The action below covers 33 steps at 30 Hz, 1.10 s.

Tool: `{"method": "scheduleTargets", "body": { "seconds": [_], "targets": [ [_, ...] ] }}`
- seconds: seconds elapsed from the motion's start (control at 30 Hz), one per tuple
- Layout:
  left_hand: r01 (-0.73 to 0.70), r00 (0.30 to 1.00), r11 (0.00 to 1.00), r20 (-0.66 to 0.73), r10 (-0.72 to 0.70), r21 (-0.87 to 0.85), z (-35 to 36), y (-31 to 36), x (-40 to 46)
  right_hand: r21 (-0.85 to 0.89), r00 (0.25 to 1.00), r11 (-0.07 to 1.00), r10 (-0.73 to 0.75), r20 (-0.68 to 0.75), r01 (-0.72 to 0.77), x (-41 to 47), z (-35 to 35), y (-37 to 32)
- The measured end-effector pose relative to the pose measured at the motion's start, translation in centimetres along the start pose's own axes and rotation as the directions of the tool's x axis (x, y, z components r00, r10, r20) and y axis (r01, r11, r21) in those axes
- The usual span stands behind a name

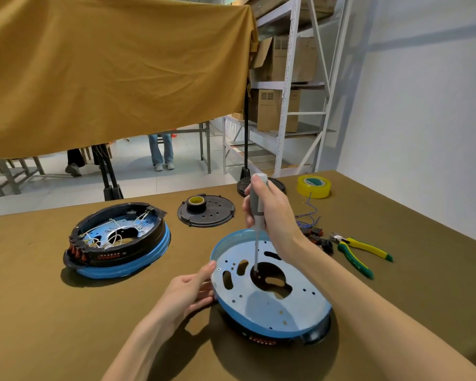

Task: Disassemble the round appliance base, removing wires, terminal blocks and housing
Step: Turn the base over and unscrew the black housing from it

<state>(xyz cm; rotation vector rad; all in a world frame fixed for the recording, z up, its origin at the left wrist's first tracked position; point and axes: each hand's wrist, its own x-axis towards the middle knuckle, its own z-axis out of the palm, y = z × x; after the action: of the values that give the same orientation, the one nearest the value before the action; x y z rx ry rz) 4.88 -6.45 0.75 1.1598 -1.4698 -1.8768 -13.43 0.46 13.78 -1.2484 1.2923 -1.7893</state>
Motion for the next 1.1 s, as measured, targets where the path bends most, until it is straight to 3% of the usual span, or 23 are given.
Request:
{"method": "scheduleTargets", "body": {
  "seconds": [0.23,0.73,0.83,1.0,1.1],
  "targets": [
    [-0.005,0.996,0.992,0.088,-0.006,0.125,-0.5,-0.4,-0.6,0.163,0.999,0.986,0.046,-0.026,-0.042,0.4,1.7,2.2],
    [0.026,1.000,0.992,0.014,-0.028,0.127,-0.2,-0.4,-0.9,0.218,0.999,0.975,0.048,0.001,-0.047,0.6,3.1,4.0],
    [0.032,0.999,0.990,0.004,-0.033,0.138,-0.2,-0.6,-0.7,0.183,0.999,0.982,0.042,0.026,-0.046,0.4,3.2,4.0],
    [0.074,0.997,0.991,0.028,-0.078,0.111,-0.5,-0.5,-0.4,-0.049,0.984,0.991,-0.117,0.133,0.124,0.5,3.9,3.4],
    [0.110,0.992,0.986,0.055,-0.117,0.124,-0.4,-0.2,-0.7,-0.089,0.979,0.993,-0.065,0.195,0.083,0.4,5.5,3.2]
  ]
}}
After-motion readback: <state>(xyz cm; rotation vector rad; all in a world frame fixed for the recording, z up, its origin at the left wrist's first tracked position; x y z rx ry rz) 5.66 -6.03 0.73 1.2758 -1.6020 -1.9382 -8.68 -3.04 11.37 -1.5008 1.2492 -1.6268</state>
